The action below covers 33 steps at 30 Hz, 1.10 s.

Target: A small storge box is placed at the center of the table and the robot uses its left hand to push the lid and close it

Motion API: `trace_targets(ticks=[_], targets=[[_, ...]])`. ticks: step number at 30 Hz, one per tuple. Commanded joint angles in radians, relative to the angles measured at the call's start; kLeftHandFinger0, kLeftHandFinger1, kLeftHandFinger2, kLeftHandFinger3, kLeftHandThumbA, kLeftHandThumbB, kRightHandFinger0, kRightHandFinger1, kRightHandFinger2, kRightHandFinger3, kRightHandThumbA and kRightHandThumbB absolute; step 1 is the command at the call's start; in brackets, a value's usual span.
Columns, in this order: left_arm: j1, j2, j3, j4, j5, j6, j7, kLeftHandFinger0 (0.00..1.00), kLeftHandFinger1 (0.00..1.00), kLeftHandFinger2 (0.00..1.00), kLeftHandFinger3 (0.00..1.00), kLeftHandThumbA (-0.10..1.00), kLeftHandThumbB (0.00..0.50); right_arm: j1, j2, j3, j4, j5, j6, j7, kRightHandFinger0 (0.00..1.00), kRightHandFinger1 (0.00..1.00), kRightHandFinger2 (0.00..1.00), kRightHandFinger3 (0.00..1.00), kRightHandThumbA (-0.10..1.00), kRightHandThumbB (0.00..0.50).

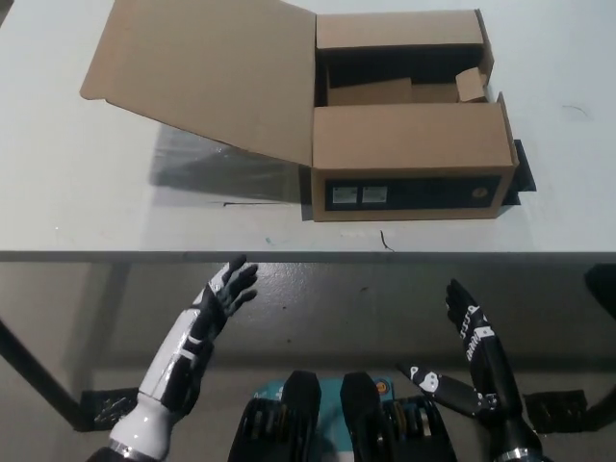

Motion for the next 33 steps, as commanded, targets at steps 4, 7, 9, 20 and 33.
trace_targets(ticks=[4,7,9,20,33], targets=[[-0.072,0.035,0.050,-0.219,-0.523,0.251,-0.061,1.00,1.00,1.00,1.00,1.00,0.378,-0.033,0.000,0.001,-0.003,0.003,-0.084,0.008,1.00,1.00,1.00,1.00,1.00,0.384],[-0.121,0.029,0.089,-0.194,-0.616,0.293,-0.050,1.00,1.00,1.00,1.00,1.00,0.380,-0.030,0.001,0.001,-0.005,0.002,-0.084,0.005,1.00,1.00,1.00,1.00,1.00,0.388],[-0.156,0.024,0.114,-0.146,-0.678,0.307,-0.069,1.00,1.00,1.00,1.00,1.00,0.356,-0.029,0.001,0.002,-0.006,0.002,-0.084,0.006,1.00,1.00,1.00,1.00,1.00,0.392],[-0.277,-0.026,0.219,0.097,-0.822,0.387,-0.122,1.00,1.00,1.00,1.00,1.00,0.395,-0.035,0.000,0.000,-0.005,0.004,-0.084,0.007,1.00,1.00,1.00,1.00,1.00,0.385],[-0.328,-0.071,0.315,0.222,-0.898,0.479,-0.100,1.00,1.00,1.00,1.00,1.00,0.389,-0.037,0.004,0.000,0.004,0.003,-0.084,0.002,1.00,1.00,1.00,1.00,1.00,0.383]])
